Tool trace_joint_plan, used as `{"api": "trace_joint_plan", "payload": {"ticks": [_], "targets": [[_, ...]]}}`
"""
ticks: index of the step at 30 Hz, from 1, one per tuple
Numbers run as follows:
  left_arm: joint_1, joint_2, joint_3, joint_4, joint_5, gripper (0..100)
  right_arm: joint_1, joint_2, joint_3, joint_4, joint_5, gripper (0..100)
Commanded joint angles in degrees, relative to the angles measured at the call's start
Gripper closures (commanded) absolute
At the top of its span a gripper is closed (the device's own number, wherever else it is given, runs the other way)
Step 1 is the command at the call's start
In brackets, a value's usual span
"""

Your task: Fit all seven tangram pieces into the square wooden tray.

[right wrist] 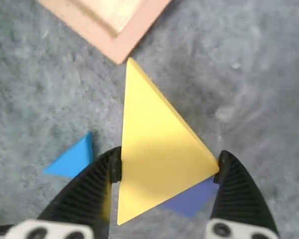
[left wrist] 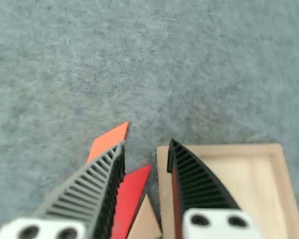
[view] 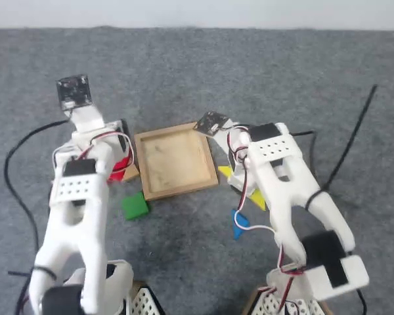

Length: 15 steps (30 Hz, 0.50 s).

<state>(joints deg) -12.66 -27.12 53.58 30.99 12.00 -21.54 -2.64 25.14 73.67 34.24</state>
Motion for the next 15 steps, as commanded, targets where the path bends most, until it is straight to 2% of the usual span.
{"api": "trace_joint_plan", "payload": {"ticks": [1, 5, 11, 15], "targets": [[-0.44, -5.54, 0.40, 3.25, -1.76, 86, 0.66, -7.52, -1.67, 2.42, -6.15, 83.2], [-2.20, -5.63, -0.31, 7.47, -2.64, 86, 0.66, -10.07, -3.78, 6.02, -11.43, 83.2], [-7.12, -5.98, 1.80, 7.38, -6.51, 86, 0.66, -13.76, -14.24, 14.81, -16.44, 83.2], [-10.11, -6.07, 4.53, 7.47, -10.11, 86, 0.31, -13.76, -21.98, 16.92, -20.40, 83.2]]}}
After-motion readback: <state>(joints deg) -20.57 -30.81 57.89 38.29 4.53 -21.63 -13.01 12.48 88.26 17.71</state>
